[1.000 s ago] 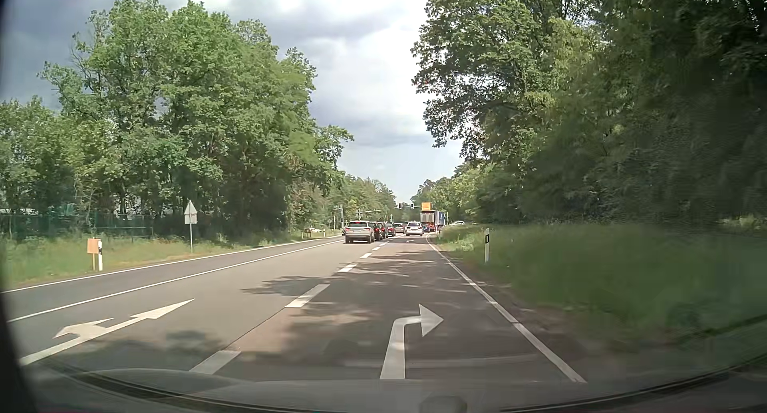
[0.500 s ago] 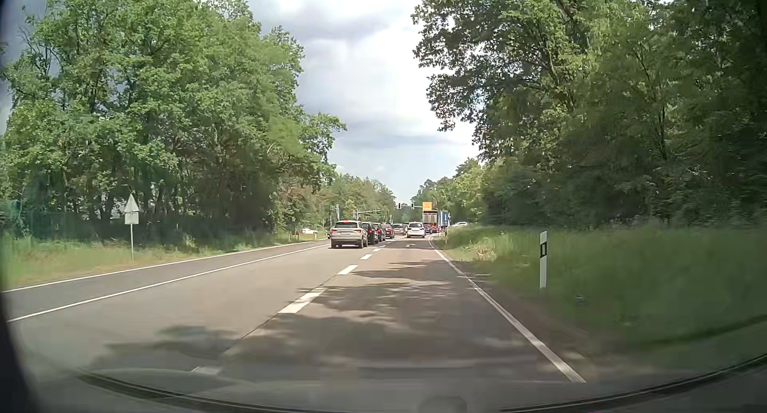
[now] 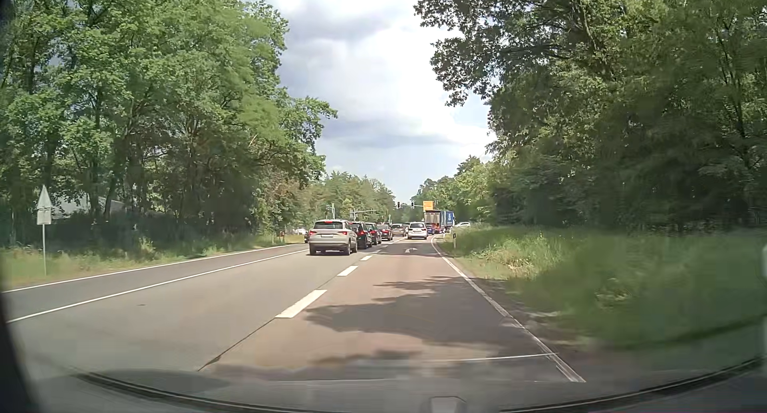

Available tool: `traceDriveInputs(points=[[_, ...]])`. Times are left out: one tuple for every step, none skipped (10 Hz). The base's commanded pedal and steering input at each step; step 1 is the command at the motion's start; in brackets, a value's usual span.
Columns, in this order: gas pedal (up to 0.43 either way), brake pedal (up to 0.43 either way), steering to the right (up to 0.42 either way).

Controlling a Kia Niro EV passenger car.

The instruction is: Follow the waypoints while adhering to traffic rules and regulations

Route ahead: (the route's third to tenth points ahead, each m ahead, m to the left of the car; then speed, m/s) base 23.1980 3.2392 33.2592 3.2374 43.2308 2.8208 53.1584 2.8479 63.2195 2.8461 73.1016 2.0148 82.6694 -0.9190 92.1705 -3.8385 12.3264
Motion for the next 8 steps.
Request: traceDriveInputs(points=[[0.000, 0.244, 0.000], [0.000, 0.244, 0.000], [0.000, 0.244, 0.000], [0.000, 0.244, 0.000], [0.000, 0.244, 0.000], [0.000, 0.244, 0.000], [0.000, 0.244, 0.000], [0.000, 0.244, 0.000]])
